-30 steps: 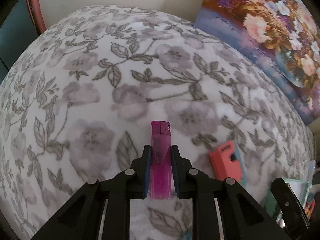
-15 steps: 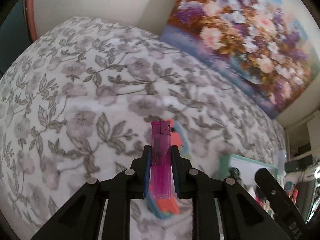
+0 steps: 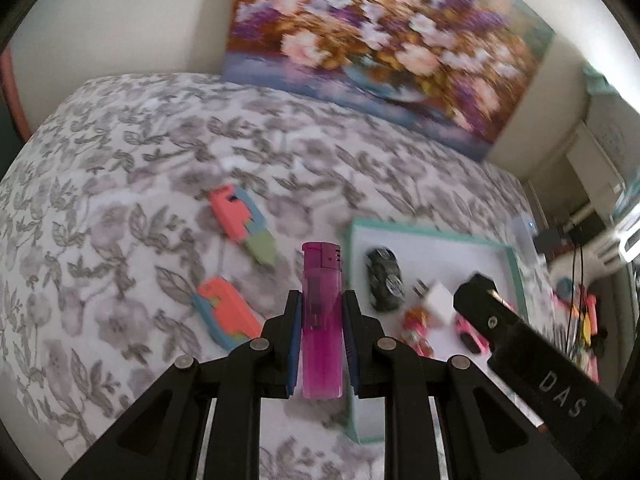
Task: Organize rigid objects
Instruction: 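Carry the lighter and bracelet into the tray and open both tools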
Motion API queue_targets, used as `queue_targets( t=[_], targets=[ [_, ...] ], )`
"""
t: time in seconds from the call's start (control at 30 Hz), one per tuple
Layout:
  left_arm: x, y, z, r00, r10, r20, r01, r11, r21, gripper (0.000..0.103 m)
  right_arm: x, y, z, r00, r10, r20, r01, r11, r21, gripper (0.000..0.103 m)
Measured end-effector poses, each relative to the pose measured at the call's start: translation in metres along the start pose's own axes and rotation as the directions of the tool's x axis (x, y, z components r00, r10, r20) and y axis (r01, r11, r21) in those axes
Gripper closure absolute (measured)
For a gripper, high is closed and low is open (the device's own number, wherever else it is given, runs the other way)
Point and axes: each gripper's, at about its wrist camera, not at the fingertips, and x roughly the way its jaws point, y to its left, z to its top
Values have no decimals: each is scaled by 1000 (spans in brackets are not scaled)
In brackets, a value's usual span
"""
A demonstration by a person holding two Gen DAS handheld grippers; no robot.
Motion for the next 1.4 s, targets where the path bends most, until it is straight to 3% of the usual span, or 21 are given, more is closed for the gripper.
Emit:
queue_targets(
  t=[0.37, 0.63, 1.4],
  targets=[
    [10, -54, -43, 993, -64, -99, 73, 992, 98, 83, -13, -67, -20, 997, -61, -37, 63, 995, 79, 19],
    [19, -87, -55, 987, -77, -141, 100, 980, 170, 83, -8, -99, -23, 994, -87, -65, 94, 988, 123, 19],
    [51, -115, -70, 983, 22, -181, 28, 962, 271, 83, 17, -124, -24, 983, -116, -143, 135, 982, 132, 18]
  ],
)
